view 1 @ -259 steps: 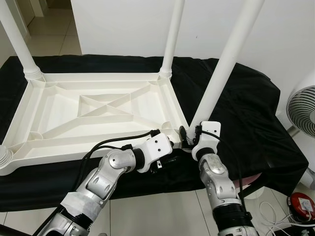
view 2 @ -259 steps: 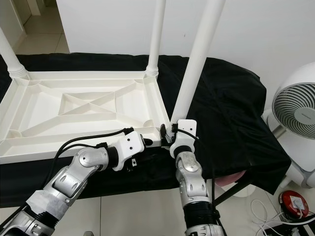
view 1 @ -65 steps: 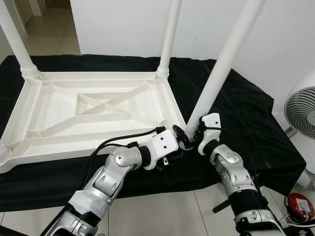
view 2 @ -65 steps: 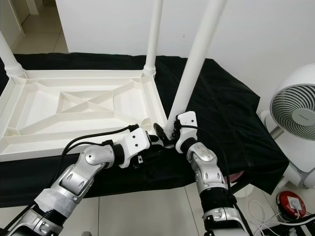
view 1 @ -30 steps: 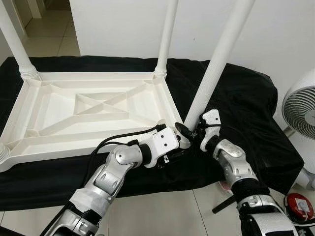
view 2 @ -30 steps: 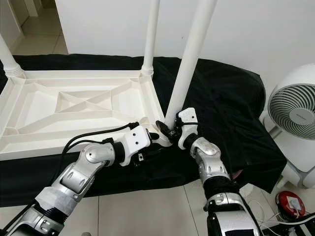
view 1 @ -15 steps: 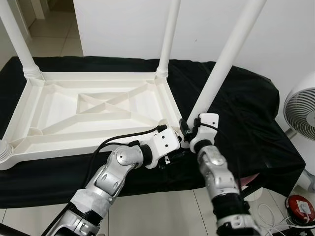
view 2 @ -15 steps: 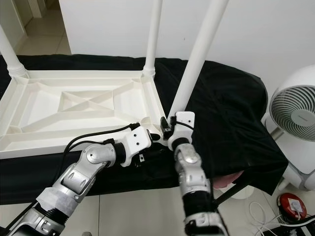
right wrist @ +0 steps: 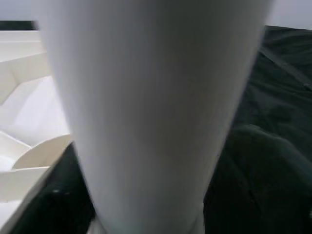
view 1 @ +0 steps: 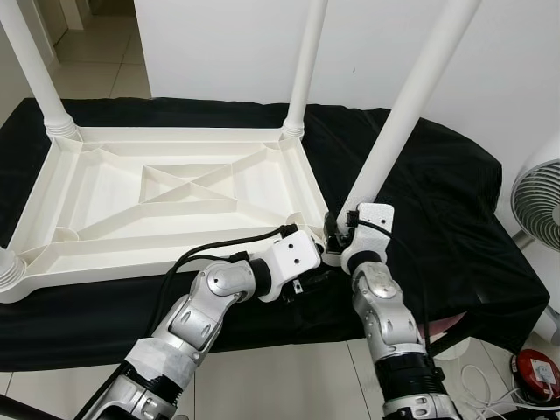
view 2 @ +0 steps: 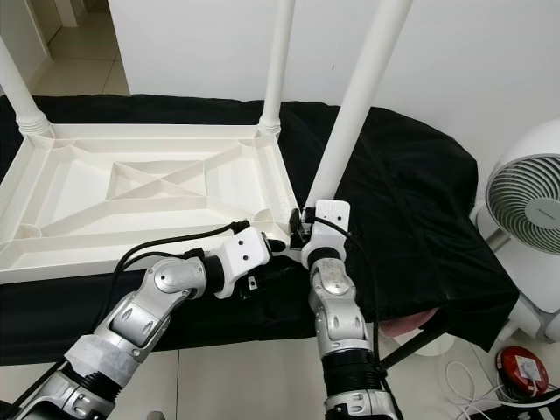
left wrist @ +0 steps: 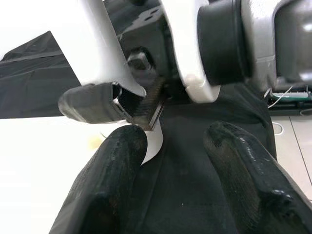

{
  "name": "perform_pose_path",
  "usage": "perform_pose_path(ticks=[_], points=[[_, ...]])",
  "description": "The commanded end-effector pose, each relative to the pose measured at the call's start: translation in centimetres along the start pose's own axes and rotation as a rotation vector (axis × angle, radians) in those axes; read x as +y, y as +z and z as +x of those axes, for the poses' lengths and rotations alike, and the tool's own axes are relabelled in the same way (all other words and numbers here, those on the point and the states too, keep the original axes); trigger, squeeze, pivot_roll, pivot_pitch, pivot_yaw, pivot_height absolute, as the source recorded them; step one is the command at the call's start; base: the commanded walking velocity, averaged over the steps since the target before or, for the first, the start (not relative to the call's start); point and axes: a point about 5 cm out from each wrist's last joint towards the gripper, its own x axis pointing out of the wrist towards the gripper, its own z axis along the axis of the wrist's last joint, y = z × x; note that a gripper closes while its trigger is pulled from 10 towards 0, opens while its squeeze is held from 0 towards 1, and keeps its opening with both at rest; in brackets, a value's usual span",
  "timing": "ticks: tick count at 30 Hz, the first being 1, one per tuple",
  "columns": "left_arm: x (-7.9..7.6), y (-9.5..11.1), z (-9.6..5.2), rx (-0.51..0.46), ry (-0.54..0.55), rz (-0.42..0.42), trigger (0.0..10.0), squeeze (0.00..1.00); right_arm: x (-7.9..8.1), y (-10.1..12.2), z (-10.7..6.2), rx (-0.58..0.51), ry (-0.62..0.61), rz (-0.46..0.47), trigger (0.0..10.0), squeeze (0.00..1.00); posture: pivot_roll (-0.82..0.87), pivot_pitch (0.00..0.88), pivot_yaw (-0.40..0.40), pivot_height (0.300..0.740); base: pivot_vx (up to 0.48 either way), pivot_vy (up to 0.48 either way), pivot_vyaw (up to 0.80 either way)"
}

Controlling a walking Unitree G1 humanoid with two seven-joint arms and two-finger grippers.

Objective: Building children table

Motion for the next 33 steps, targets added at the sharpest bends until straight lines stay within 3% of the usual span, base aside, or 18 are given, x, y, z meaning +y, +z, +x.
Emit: perform_pose_path(ticks=[1,3,9,12,13,14,21,24,28,30,32,33], points=[[-0.1,0.0,0.1,0.005,0.027,0.007,10.0,0.00,-0.9,-1.2,-0.4,0.053,0.045,0.010,10.0,1.00,-0.06,0.000,-0.081,0.740,0.000,0.000,0.00],[-0.1,0.0,0.1,0.005,0.027,0.007,10.0,0.00,-0.9,-1.2,-0.4,0.053,0.045,0.010,10.0,1.00,-0.06,0.000,-0.081,0.740,0.000,0.000,0.00],[0.2,0.1,0.3,0.001,0.037,0.006,10.0,0.00,-1.8,-1.5,-0.2,0.077,0.215,-0.060,10.0,1.00,-0.06,0.000,-0.078,0.740,0.000,0.000,0.00],[0.2,0.1,0.3,0.001,0.037,0.006,10.0,0.00,-1.8,-1.5,-0.2,0.077,0.215,-0.060,10.0,1.00,-0.06,0.000,-0.078,0.740,0.000,0.000,0.00],[0.3,0.2,0.4,0.000,0.040,0.007,10.0,0.00,-2.1,-1.3,0.0,0.063,0.245,-0.074,10.0,0.35,-0.06,0.000,-0.076,0.740,0.000,0.000,0.00],[0.4,0.2,0.4,-0.001,0.042,0.009,10.0,0.00,-2.2,-0.9,0.4,0.037,0.307,-0.104,10.0,0.00,-0.07,0.000,-0.068,0.740,0.000,0.000,0.00],[0.8,0.4,0.5,-0.004,0.043,0.018,10.0,0.00,-2.0,0.3,1.9,-0.026,0.468,-0.158,10.0,0.00,-0.06,0.000,-0.062,0.740,0.000,0.000,0.00],[1.1,0.5,0.5,-0.005,0.050,0.026,10.0,0.00,-1.2,0.7,2.9,-0.025,0.579,-0.173,10.0,0.00,-0.06,0.000,-0.066,0.740,0.000,0.000,0.00],[1.2,0.5,0.5,-0.004,0.054,0.028,10.0,0.00,-0.9,0.6,3.1,-0.009,0.616,-0.173,10.0,0.00,-0.05,0.000,-0.070,0.740,0.000,0.000,0.00],[1.2,0.6,0.4,-0.005,0.060,0.028,10.0,0.00,-0.6,0.1,3.3,0.030,0.661,-0.197,2.0,0.00,-0.04,0.000,-0.077,0.740,0.000,0.000,0.00],[1.2,0.6,0.4,-0.006,0.061,0.028,10.0,0.00,-0.6,-0.1,3.3,0.044,0.673,-0.205,2.0,0.00,-0.04,0.000,-0.077,0.740,0.000,0.000,0.00],[1.3,0.5,0.3,-0.005,0.068,0.025,10.0,0.00,-0.6,-0.7,3.2,0.068,0.710,-0.209,0.0,0.00,-0.03,0.000,-0.084,0.740,0.000,0.000,0.00]])
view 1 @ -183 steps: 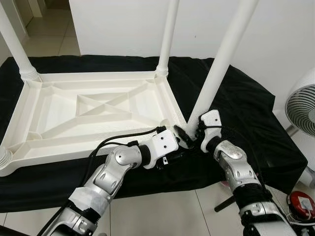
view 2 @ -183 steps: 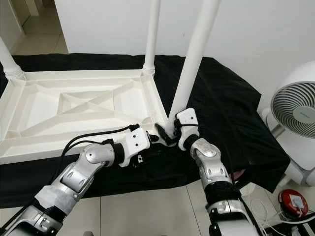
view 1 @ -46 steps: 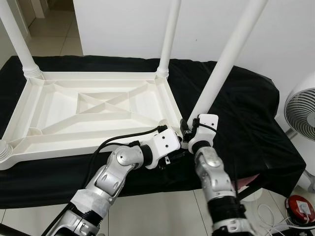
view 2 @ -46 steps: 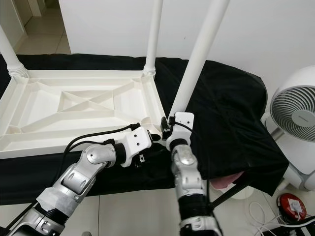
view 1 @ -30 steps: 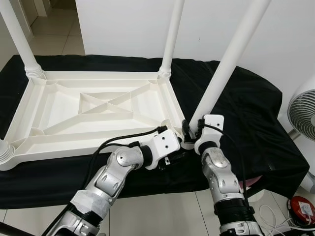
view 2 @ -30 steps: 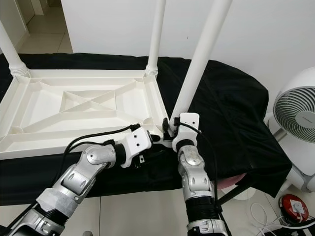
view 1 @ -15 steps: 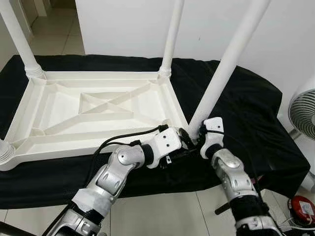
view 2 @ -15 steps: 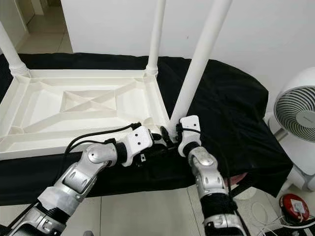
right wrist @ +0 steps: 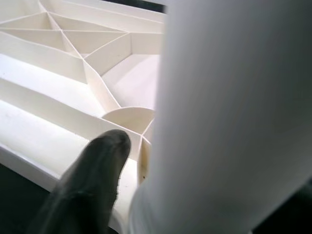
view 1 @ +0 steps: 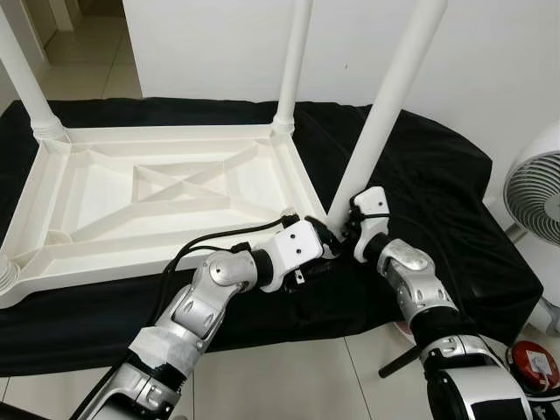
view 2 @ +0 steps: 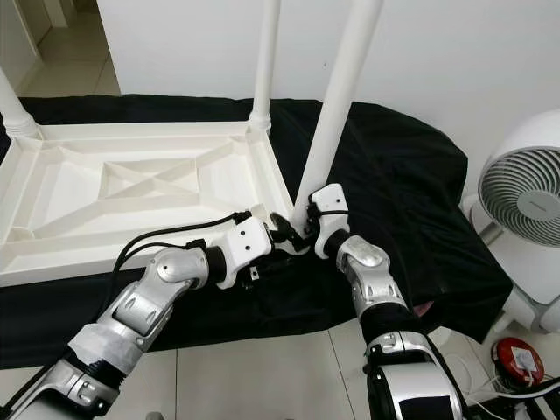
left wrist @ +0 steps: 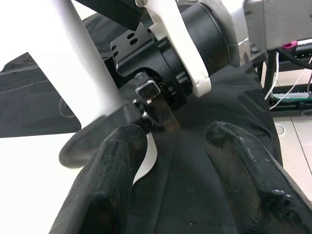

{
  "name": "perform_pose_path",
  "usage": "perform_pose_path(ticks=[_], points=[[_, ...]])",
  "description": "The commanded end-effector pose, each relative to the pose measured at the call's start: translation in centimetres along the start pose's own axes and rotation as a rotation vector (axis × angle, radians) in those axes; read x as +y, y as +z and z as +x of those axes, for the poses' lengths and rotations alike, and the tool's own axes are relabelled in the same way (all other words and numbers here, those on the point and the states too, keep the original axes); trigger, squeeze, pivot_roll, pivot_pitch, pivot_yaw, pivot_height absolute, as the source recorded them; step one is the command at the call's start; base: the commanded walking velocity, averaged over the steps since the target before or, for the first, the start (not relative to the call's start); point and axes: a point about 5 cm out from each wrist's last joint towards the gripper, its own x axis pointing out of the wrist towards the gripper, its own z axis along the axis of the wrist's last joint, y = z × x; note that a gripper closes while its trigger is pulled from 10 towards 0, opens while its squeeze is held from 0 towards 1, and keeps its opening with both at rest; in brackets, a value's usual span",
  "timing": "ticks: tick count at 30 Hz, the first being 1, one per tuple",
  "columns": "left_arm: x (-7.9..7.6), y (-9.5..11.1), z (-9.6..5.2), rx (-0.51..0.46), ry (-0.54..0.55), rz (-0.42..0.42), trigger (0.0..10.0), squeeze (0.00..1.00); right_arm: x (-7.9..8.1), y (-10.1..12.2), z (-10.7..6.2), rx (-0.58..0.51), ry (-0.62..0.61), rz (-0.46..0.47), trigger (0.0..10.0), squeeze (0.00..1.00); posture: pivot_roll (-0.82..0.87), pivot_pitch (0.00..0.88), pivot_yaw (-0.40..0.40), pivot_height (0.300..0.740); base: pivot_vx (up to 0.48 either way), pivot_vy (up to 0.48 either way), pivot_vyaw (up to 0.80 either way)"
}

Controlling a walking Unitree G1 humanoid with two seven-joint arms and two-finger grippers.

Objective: Building children table

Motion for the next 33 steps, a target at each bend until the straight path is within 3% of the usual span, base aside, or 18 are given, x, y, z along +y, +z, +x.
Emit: perform_pose_path(ticks=[1,9,10,11,12,17,21,24,29,33], points=[[0.3,0.0,-0.1,0.006,0.058,0.007,10.0,0.00,0.5,-0.8,0.1,0.040,0.062,-0.004,0.0,0.00,-0.03,0.000,-0.084,0.740,0.000,0.000,0.00],[0.3,-0.1,-0.1,0.005,0.064,0.005,10.0,0.00,0.6,-1.9,-0.3,0.056,0.097,0.022,0.0,0.00,-0.03,0.000,-0.086,0.740,0.000,0.000,0.00],[0.2,-0.1,-0.1,0.005,0.063,0.004,10.0,0.00,0.5,-1.9,-0.4,0.052,0.075,0.030,9.4,0.00,-0.04,0.000,-0.087,0.740,0.000,0.000,0.00],[0.2,-0.1,-0.1,0.005,0.063,0.004,10.0,0.00,0.5,-1.9,-0.4,0.052,0.075,0.030,9.4,0.00,-0.04,0.000,-0.087,0.740,0.000,0.000,0.00],[0.2,-0.1,-0.1,0.004,0.062,0.004,10.0,0.00,0.4,-2.0,-0.4,0.046,0.055,0.041,10.0,0.00,-0.04,0.000,-0.087,0.740,0.000,0.000,0.00],[0.1,-0.1,-0.1,0.004,0.057,0.003,10.0,0.00,-0.3,-2.5,-0.5,0.105,-0.070,-0.004,10.0,0.00,-0.04,0.000,-0.089,0.740,0.000,0.000,0.00],[-0.1,-0.1,0.1,0.001,0.047,0.004,10.0,0.00,-1.1,-3.1,-0.5,0.167,-0.238,0.062,10.0,0.00,-0.05,0.000,-0.085,0.740,0.000,0.000,0.00],[-0.3,-0.1,0.2,-0.001,0.037,0.006,10.0,0.00,-0.8,-3.1,-0.2,0.158,-0.332,0.134,10.0,0.00,-0.05,0.000,-0.085,0.740,0.000,0.000,0.00],[-0.4,-0.1,0.2,-0.002,0.031,0.006,10.0,0.00,-0.1,-2.8,-0.1,0.129,-0.436,0.175,10.0,0.00,-0.06,0.000,-0.085,0.740,0.000,0.000,0.00],[-0.6,-0.1,0.2,-0.003,0.024,0.004,10.0,0.00,0.9,-2.6,-0.5,0.092,-0.613,0.212,10.0,0.00,-0.06,0.000,-0.088,0.740,0.000,0.000,0.00]])
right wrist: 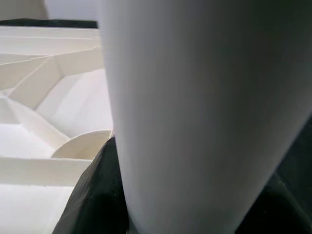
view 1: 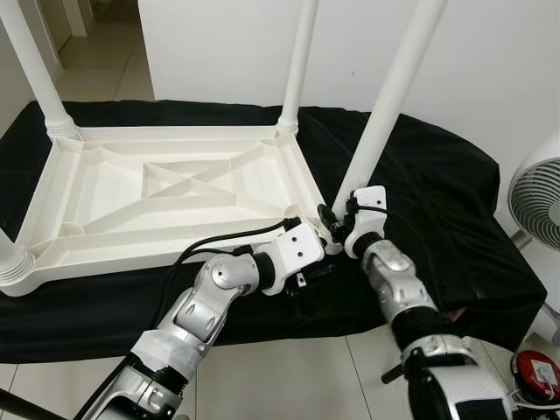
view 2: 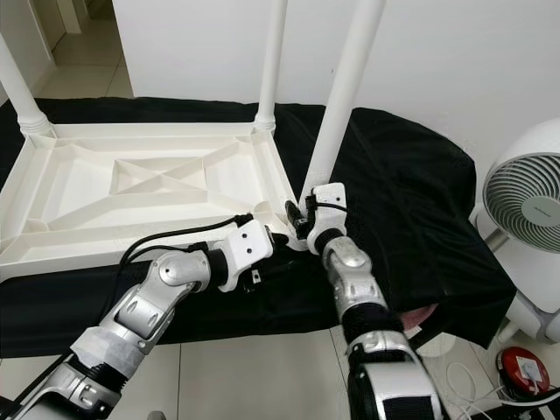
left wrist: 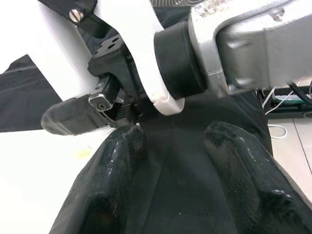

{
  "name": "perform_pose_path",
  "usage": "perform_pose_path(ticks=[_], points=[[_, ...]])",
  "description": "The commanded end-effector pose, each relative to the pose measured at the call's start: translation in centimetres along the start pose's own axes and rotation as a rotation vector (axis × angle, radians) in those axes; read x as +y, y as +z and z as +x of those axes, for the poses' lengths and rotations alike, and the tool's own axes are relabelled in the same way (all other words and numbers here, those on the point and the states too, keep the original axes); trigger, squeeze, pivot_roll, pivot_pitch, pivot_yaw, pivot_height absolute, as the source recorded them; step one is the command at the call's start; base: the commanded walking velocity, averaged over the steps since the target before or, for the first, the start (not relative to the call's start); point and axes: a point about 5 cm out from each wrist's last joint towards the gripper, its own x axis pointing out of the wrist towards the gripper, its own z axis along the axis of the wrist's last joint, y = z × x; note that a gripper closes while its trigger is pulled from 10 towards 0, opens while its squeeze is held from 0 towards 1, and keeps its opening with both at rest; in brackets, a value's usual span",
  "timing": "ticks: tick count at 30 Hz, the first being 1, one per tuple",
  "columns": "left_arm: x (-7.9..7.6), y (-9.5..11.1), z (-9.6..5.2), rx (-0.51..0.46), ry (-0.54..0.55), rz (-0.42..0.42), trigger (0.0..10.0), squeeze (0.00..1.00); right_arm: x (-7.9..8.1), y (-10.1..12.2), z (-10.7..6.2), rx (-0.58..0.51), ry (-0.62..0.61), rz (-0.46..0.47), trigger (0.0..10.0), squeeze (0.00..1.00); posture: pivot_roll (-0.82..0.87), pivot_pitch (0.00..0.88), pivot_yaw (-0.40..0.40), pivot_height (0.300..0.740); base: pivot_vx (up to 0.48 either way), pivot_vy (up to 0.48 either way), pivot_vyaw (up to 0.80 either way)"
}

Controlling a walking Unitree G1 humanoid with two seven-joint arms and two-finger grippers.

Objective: Building children table

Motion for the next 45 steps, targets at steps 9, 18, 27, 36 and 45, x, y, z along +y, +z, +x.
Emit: perform_pose_path(ticks=[9,18,27,36,45], points=[[-0.2,0.1,0.3,-0.006,0.024,0.013,10.0,0.00,1.3,-2.9,-3.0,0.108,-0.342,0.043,10.0,0.00,-0.07,0.000,-0.086,0.740,0.000,0.000,0.00],[-0.2,0.2,0.4,-0.006,0.019,0.019,10.0,0.00,1.2,-1.8,-3.2,0.072,-0.321,0.063,10.0,1.00,-0.06,0.000,-0.086,0.740,0.000,0.000,0.00],[-0.1,0.2,0.4,-0.007,0.022,0.023,10.0,0.00,0.0,-1.7,-3.1,0.108,-0.174,-0.023,10.0,0.31,-0.06,0.000,-0.086,0.740,0.000,0.000,0.00],[0.2,0.3,0.6,-0.013,0.029,0.025,10.0,0.00,-0.8,-0.3,-2.2,0.048,0.105,-0.116,10.0,0.00,-0.08,0.000,-0.070,0.740,0.000,0.000,0.00],[0.5,0.5,0.7,-0.012,0.033,0.044,10.0,0.00,-1.1,0.8,-1.2,0.017,0.340,-0.252,10.0,0.00,-0.07,0.000,-0.069,0.740,0.000,0.000,0.00]])
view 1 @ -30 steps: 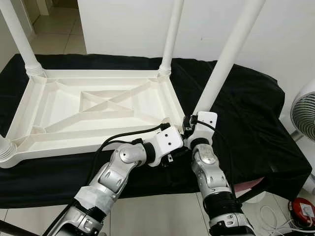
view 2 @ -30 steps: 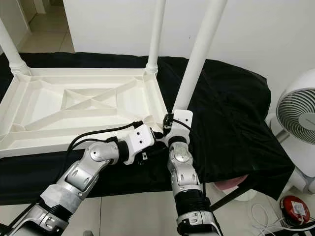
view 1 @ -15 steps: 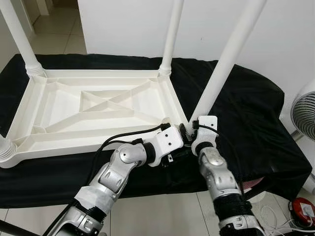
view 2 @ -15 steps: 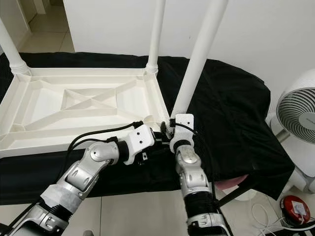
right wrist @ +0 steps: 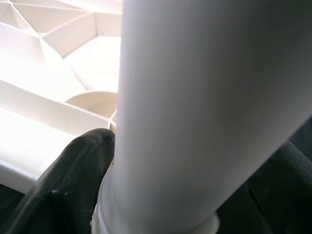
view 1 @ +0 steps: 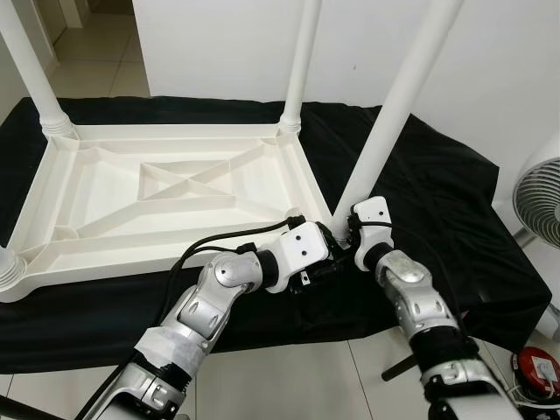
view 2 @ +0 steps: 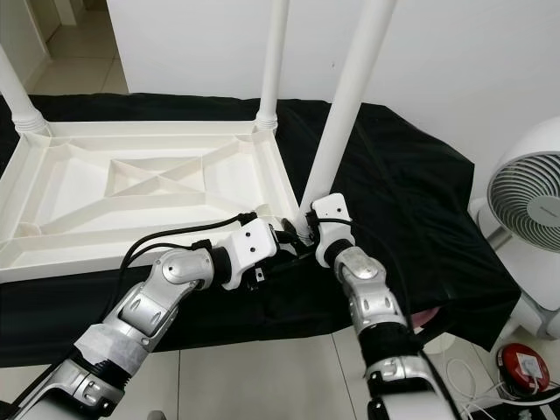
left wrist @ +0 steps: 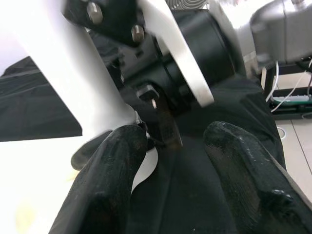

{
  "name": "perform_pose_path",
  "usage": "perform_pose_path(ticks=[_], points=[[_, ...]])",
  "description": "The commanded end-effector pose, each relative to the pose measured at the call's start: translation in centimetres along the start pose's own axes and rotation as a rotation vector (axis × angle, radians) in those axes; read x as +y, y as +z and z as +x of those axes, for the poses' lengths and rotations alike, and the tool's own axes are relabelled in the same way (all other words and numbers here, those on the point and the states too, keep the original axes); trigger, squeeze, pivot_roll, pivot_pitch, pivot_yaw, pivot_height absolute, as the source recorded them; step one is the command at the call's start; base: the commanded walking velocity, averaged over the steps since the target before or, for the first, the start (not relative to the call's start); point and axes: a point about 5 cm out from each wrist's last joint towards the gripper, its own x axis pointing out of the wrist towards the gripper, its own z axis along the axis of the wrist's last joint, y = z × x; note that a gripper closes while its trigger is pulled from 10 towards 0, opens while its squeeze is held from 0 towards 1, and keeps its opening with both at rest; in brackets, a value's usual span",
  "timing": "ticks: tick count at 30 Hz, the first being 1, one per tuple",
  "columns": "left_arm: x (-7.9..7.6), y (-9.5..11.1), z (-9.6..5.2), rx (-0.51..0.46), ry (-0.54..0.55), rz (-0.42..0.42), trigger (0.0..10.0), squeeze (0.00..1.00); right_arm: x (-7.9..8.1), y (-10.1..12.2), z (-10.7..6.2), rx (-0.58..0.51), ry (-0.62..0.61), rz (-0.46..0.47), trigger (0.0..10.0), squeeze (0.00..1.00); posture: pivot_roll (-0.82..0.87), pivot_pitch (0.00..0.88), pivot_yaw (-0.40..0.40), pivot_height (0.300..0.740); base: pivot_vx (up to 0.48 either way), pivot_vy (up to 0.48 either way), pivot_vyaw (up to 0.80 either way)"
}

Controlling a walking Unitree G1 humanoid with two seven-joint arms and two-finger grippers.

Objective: Building children table

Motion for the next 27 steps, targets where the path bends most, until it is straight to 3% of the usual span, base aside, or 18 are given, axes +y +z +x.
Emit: perform_pose_path(ticks=[1,5,6,7,8,9,10,23,24,26,27], points=[[0.4,0.2,0.2,0.008,0.042,0.026,10.0,0.00,0.2,0.0,0.3,-0.005,0.078,-0.020,10.0,0.00,-0.07,0.000,-0.069,0.740,0.000,0.000,0.00],[0.5,0.1,0.2,0.008,0.045,0.025,10.0,0.00,0.2,-0.1,0.5,-0.008,0.151,-0.038,10.0,0.00,-0.06,0.000,-0.074,0.740,0.000,0.000,0.00],[0.5,0.1,0.1,0.009,0.046,0.025,10.0,0.00,0.3,-0.2,0.6,-0.003,0.174,-0.047,9.2,0.00,-0.06,0.000,-0.074,0.740,0.000,0.000,0.00],[0.5,0.1,0.1,0.009,0.046,0.025,10.0,0.00,0.3,-0.2,0.6,-0.003,0.174,-0.047,9.2,0.00,-0.06,0.000,-0.074,0.740,0.000,0.000,0.00],[0.4,0.1,0.1,0.010,0.049,0.024,10.0,0.00,0.4,-0.4,0.7,0.005,0.208,-0.046,8.3,0.00,-0.05,0.000,-0.078,0.740,0.000,0.000,0.00],[0.4,0.1,0.1,0.010,0.049,0.024,10.0,0.00,0.4,-0.4,0.7,0.005,0.208,-0.046,8.3,0.00,-0.05,0.000,-0.078,0.740,0.000,0.000,0.00],[0.4,0.1,0.0,0.011,0.054,0.022,10.0,0.00,0.5,-0.8,0.7,0.015,0.264,-0.048,0.0,0.00,-0.05,0.000,-0.083,0.740,0.000,0.000,0.00],[0.6,0.0,0.0,0.011,0.064,0.022,10.0,0.00,0.3,-2.1,0.2,0.045,0.309,-0.008,0.0,0.00,-0.05,0.000,-0.083,0.740,0.000,0.000,0.00],[0.6,0.0,0.1,0.011,0.062,0.024,10.0,0.00,0.3,-2.2,0.1,0.046,0.291,-0.001,10.0,0.00,-0.05,0.000,-0.082,0.740,0.000,0.000,0.00],[0.6,0.1,0.1,0.010,0.062,0.025,10.0,0.00,0.3,-2.3,0.1,0.045,0.281,0.003,10.0,0.00,-0.05,0.000,-0.083,0.740,0.000,0.000,0.00],[0.5,0.1,0.1,0.008,0.057,0.028,10.0,0.00,0.1,-2.6,0.2,0.057,0.213,0.015,10.0,0.00,-0.05,0.000,-0.081,0.740,0.000,0.000,0.00]])
